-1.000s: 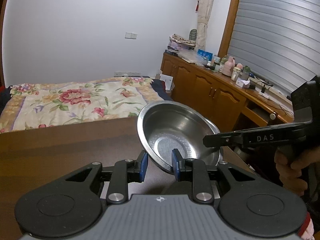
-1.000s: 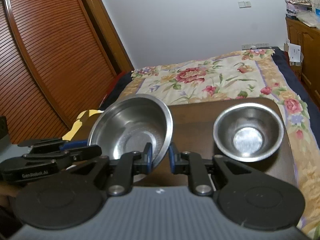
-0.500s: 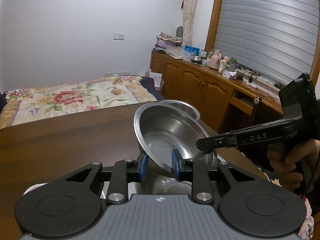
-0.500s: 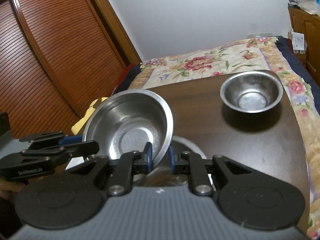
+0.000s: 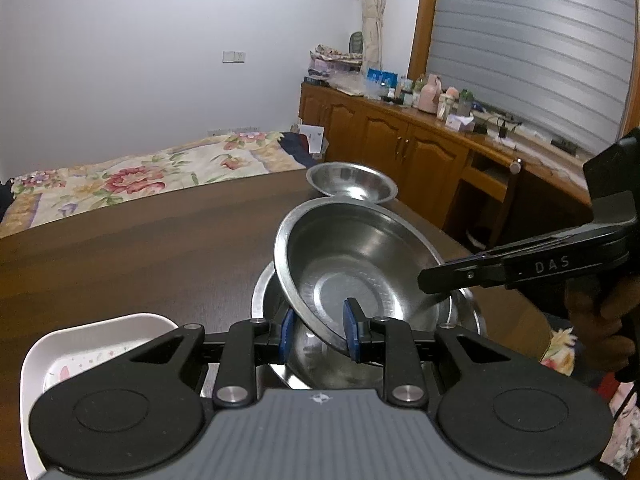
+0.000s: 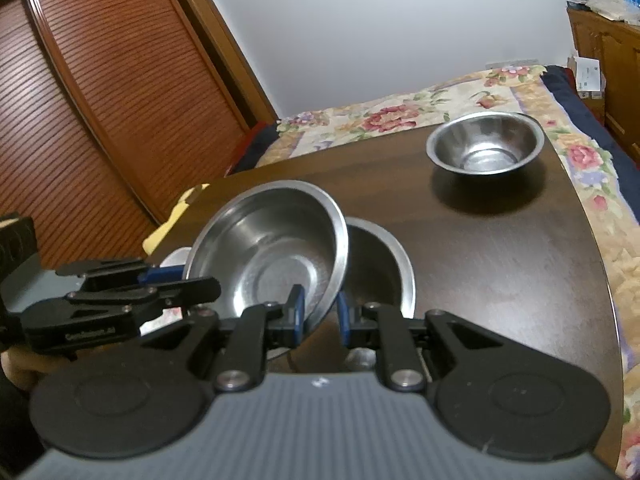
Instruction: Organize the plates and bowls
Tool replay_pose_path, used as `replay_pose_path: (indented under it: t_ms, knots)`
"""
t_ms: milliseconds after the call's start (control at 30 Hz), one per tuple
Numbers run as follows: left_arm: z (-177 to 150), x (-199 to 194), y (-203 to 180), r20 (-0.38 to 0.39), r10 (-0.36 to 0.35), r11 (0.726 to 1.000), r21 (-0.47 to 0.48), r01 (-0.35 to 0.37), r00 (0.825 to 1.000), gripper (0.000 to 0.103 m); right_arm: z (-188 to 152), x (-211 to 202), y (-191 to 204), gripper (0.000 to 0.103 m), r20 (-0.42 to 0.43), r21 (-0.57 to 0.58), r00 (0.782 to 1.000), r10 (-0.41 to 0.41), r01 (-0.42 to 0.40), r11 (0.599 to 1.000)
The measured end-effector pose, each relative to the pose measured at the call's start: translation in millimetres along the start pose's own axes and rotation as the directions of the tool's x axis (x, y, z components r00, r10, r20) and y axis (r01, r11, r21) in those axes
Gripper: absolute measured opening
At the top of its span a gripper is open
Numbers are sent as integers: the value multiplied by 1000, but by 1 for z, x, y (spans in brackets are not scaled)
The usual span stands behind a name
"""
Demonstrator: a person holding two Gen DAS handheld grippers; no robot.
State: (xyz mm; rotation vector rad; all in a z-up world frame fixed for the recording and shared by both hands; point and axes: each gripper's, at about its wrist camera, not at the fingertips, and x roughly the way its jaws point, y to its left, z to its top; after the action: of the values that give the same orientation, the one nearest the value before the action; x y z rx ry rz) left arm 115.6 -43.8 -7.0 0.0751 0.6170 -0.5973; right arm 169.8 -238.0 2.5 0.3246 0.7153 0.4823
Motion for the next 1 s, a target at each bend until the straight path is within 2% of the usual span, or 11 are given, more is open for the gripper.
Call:
replay_pose_path:
  t_ms: [233, 367, 500, 833, 1000]
  knots:
    - [-6, 12, -9, -21, 58, 996, 65, -56, 998, 27, -8, 3, 2, 19, 6, -40, 999, -54, 54, 998]
    - [-11, 16, -7, -29, 63, 995, 76, -61, 998, 26, -14, 8, 3, 19, 15, -76, 994, -107, 108, 991]
    - [-12, 18, -6, -27, 67, 995, 74, -65, 997, 24, -14, 7, -2, 14, 26, -67, 992, -120, 121, 990]
    - [-15, 22, -11, -20, 91, 990, 106, -89, 996, 24, -14, 9, 10, 11, 41, -165, 983, -180, 184, 969]
    - [-15, 24, -10, -20, 99, 990, 103, -97, 995, 20, -13, 11, 14, 9, 46, -219, 978, -202, 207, 954]
